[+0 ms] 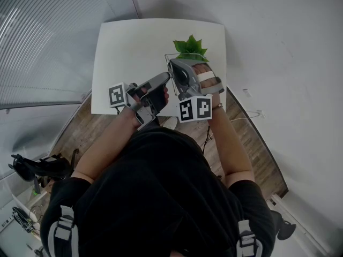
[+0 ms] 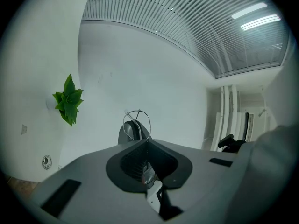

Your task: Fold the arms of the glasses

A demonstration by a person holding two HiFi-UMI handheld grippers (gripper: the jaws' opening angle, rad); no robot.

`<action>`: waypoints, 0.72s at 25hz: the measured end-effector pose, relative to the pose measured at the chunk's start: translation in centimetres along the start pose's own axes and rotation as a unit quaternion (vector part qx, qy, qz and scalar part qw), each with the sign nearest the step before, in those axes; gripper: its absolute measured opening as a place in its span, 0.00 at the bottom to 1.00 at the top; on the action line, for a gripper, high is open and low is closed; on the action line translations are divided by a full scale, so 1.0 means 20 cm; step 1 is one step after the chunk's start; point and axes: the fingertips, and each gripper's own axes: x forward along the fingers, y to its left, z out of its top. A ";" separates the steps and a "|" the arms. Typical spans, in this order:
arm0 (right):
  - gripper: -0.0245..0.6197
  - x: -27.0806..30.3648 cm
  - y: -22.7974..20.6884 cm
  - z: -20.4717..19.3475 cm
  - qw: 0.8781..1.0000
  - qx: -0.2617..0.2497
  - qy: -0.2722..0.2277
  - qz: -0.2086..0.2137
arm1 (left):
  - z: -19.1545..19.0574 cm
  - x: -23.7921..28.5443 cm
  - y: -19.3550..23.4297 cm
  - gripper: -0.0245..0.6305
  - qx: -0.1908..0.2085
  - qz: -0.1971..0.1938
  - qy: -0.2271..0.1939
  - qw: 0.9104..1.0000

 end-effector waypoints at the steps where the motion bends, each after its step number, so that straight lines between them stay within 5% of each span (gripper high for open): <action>1: 0.13 0.00 0.00 -0.01 1.000 0.001 0.002 0.001 | 0.00 0.00 0.00 0.06 0.000 0.000 -0.002 1.000; 11: 0.16 -0.04 -0.01 -0.06 1.000 0.022 0.010 -0.004 | 0.04 -0.01 0.00 0.06 0.006 0.002 -0.009 1.000; 18: 0.16 -0.13 -0.07 -0.13 0.996 0.082 0.007 -0.025 | 0.06 -0.01 0.01 0.06 0.006 0.003 -0.014 1.000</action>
